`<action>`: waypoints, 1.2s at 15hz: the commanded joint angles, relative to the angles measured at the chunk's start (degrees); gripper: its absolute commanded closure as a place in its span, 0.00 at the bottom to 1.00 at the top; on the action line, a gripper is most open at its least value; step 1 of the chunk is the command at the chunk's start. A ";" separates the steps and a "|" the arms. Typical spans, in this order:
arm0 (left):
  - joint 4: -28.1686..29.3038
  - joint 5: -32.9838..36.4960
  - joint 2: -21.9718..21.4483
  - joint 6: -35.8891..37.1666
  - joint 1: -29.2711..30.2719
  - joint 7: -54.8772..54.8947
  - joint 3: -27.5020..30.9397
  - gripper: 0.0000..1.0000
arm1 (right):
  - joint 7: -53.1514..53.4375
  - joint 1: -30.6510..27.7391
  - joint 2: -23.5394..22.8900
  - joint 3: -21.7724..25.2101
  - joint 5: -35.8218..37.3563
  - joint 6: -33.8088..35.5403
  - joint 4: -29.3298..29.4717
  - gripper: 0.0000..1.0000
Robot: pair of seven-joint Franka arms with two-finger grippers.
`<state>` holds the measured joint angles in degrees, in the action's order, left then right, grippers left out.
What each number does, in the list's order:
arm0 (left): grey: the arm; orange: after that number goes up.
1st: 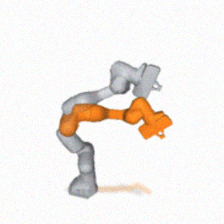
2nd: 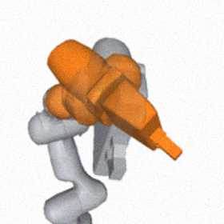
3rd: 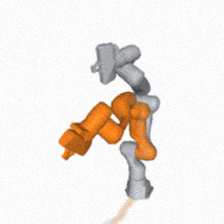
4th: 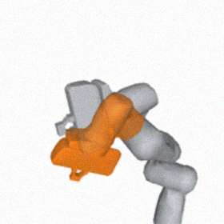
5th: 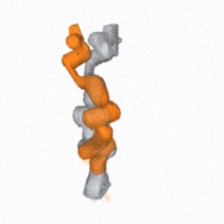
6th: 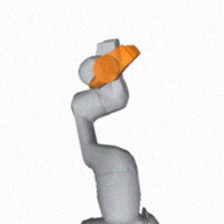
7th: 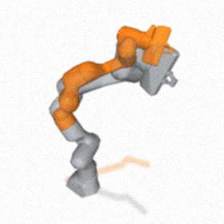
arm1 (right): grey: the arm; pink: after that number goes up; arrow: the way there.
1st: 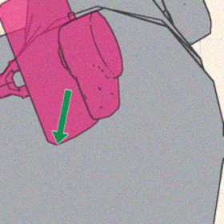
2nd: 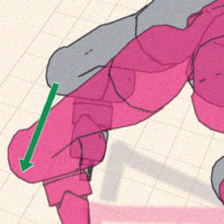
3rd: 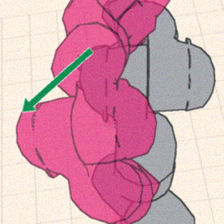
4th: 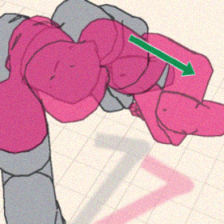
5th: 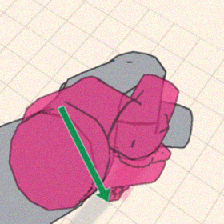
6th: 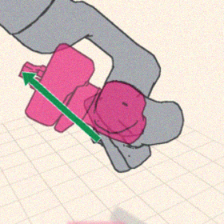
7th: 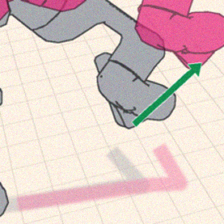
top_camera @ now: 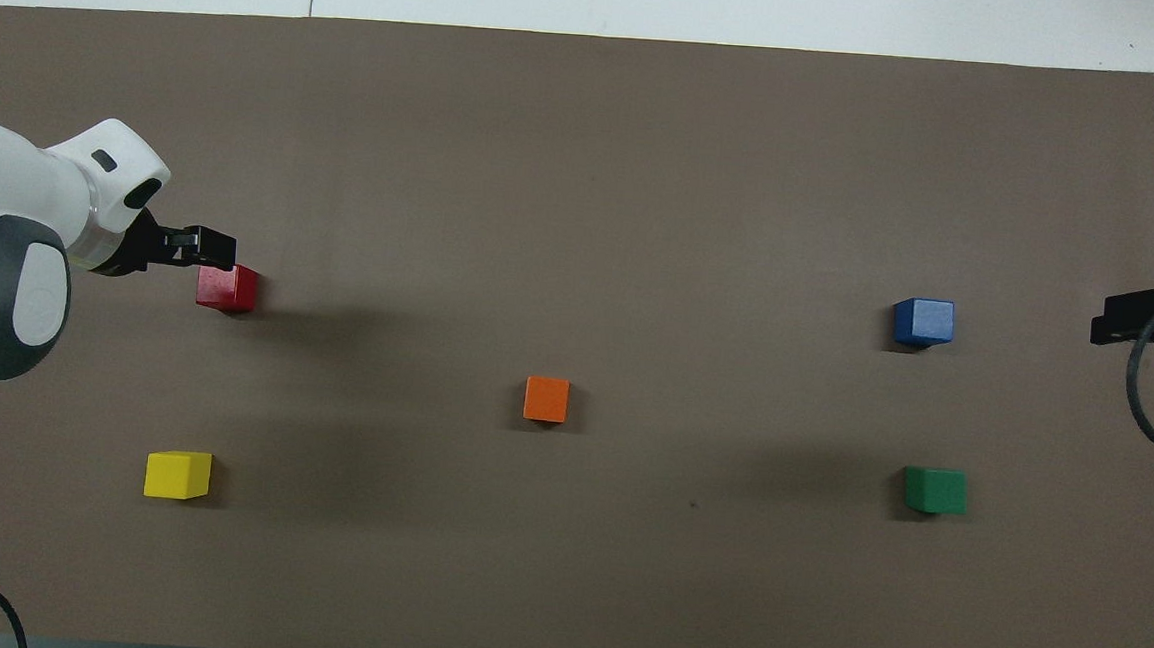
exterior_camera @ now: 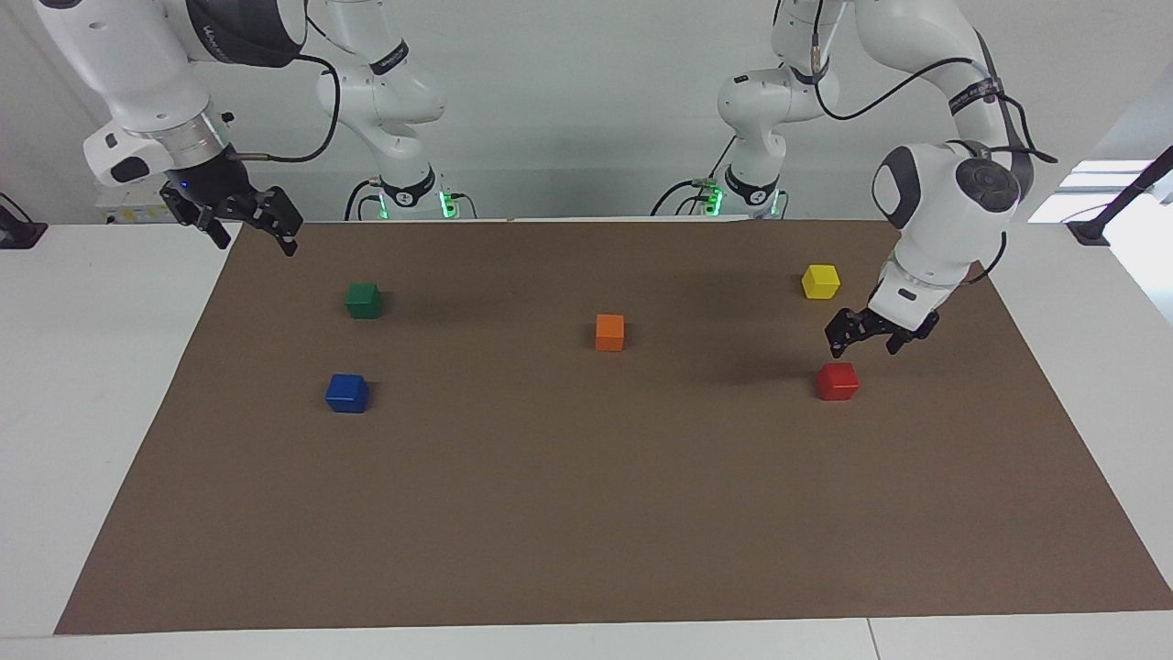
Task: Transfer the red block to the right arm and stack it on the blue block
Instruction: 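Lower the left gripper onto the red block and grasp it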
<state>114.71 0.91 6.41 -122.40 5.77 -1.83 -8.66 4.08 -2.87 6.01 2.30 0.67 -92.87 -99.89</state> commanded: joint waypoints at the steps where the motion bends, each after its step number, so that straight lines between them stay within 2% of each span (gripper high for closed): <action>1: 2.54 0.50 0.53 -4.16 1.43 2.70 -0.13 0.00 | -1.97 -0.20 1.55 -0.63 -0.67 -1.35 -1.89 0.00; 2: 3.32 0.50 0.79 -5.38 1.61 2.80 -0.13 0.00 | -3.54 -0.20 1.64 -0.63 -2.15 -1.61 -2.24 0.00; 4: 5.95 0.50 1.15 -9.85 1.79 2.80 -0.21 0.00 | -7.32 -1.16 1.64 -0.37 -13.71 -2.75 -2.77 0.00; 8: 6.84 0.50 4.04 -13.57 1.70 2.71 -0.13 0.00 | -9.70 -0.38 1.73 -0.63 -18.85 -5.90 -3.65 0.00; 12: 6.76 0.50 6.42 -14.89 1.17 2.36 -0.13 0.00 | -21.54 -2.22 0.94 -0.46 -32.56 -11.19 -9.36 0.00; 13: 6.76 0.50 6.42 -14.19 1.26 2.27 -0.13 0.21 | -23.23 -2.75 -0.63 -0.46 -36.32 -11.10 -9.88 0.00; 15: 6.58 0.50 6.25 -12.26 1.69 2.27 -0.13 0.99 | -31.54 -6.07 -5.89 -0.37 -51.05 -8.66 -9.80 0.00; 16: 6.32 0.50 6.16 -11.03 1.70 2.27 -0.13 1.00 | -34.46 -6.35 -8.09 -0.37 -55.73 -8.12 -9.54 0.00; 18: 4.66 0.32 5.90 -7.62 1.35 -0.43 -0.21 1.00 | -34.23 -5.48 -9.25 -0.54 -60.42 -8.46 -9.27 0.00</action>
<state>120.73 0.92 12.96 -133.94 7.10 -0.21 -8.81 -28.54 -8.27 -1.18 2.33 -54.41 -102.00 -109.98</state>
